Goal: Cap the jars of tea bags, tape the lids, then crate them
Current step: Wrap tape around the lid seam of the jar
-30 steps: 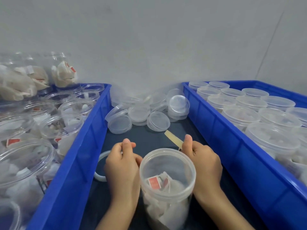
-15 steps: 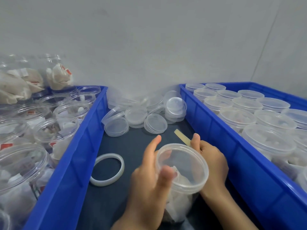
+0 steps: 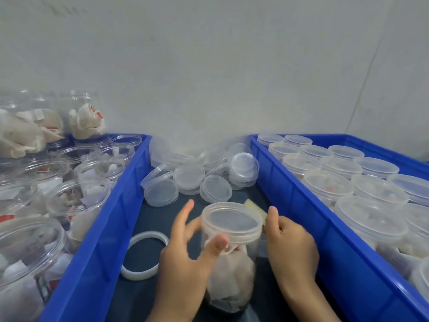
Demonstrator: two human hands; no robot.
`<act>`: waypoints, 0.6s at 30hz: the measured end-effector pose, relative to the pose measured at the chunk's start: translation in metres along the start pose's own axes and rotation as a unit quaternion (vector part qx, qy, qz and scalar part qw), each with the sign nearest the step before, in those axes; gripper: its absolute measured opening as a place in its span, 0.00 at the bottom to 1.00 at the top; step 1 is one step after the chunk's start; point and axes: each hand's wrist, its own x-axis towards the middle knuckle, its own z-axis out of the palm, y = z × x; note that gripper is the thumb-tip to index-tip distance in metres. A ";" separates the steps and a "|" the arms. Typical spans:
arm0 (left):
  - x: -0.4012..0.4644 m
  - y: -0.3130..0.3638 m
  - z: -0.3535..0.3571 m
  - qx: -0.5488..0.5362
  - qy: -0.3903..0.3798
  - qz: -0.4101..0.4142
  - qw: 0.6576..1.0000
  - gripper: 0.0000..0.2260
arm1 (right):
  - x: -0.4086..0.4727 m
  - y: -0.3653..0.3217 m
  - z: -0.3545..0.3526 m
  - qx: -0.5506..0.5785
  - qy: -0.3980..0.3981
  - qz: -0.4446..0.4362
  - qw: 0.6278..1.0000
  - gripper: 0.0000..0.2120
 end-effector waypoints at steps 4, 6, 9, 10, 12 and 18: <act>0.001 -0.008 0.009 0.031 0.107 0.000 0.994 0.18 | -0.007 -0.008 0.000 -0.038 -0.025 -0.032 0.998 0.23; -0.002 -0.011 0.014 0.040 0.147 0.011 0.988 0.20 | -0.009 -0.013 -0.002 -0.042 -0.032 -0.040 0.998 0.23; -0.007 -0.006 0.018 -0.008 0.051 -0.036 0.998 0.38 | -0.010 -0.017 -0.006 -0.039 -0.038 -0.034 0.998 0.25; -0.009 -0.008 0.020 -0.028 0.011 -0.042 0.999 0.47 | -0.010 -0.018 -0.007 -0.036 -0.039 -0.028 0.998 0.25; -0.012 -0.013 0.025 -0.029 -0.030 -0.046 0.998 0.57 | -0.009 -0.017 -0.007 -0.026 -0.039 -0.011 0.999 0.26; -0.006 -0.015 0.021 -0.029 0.029 -0.079 0.996 0.37 | -0.002 -0.011 -0.011 -0.016 -0.035 -0.014 0.999 0.31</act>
